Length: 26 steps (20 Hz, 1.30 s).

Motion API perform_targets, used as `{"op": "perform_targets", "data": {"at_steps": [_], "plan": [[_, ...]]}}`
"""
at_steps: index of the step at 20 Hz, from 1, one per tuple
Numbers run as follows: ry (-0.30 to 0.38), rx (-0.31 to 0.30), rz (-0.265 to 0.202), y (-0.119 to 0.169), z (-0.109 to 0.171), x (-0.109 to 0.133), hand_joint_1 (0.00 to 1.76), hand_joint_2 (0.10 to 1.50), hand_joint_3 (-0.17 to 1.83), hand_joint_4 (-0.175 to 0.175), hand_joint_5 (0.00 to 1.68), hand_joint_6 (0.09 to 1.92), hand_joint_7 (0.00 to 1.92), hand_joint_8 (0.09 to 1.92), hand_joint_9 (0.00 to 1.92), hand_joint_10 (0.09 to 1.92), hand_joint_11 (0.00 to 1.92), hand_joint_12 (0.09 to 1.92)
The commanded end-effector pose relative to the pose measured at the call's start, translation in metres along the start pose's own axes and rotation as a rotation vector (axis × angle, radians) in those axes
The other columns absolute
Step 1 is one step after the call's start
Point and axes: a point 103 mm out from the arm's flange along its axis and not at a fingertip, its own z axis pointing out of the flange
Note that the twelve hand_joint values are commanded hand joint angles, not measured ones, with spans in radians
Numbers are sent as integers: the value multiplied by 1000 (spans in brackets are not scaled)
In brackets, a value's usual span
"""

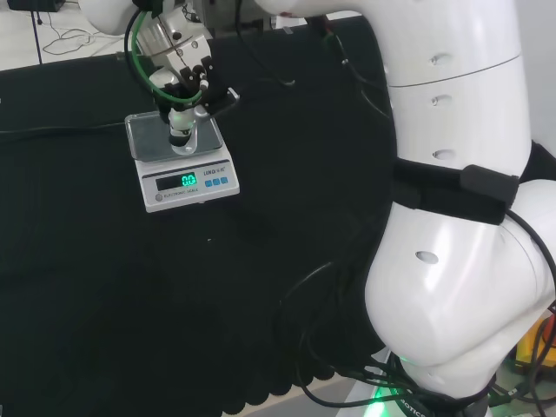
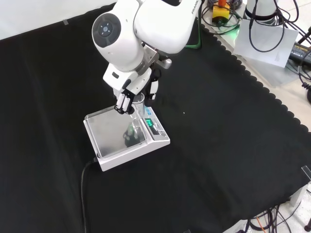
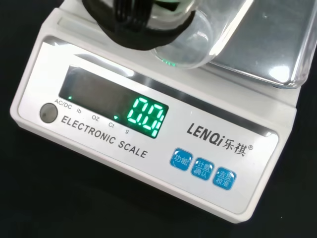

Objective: Put the beaker on the electronic balance.

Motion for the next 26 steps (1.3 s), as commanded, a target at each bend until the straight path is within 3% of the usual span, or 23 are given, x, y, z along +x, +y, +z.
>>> {"op": "perform_targets", "data": {"at_steps": [1,9,19,22,25,26], "plan": [[-1,24,6,16,5,-2,1139,1170,-2,-175,880,1167,914,901,1087,805,1099,805],[2,22,30,35,-6,-17,1139,1169,-3,-175,882,1165,916,898,1089,803,1101,803],[17,56,16,59,7,-22,1140,1169,-3,-175,884,1163,918,896,1091,801,1102,801],[16,62,11,63,8,-20,1216,1175,3,-175,851,1197,877,1153,1092,805,1103,805],[18,70,12,66,9,-20,1230,1177,4,-175,843,1207,867,1208,1092,808,1103,808],[17,75,15,66,9,-20,1198,1173,2,-175,858,1190,871,1129,1089,808,1101,809]]}}
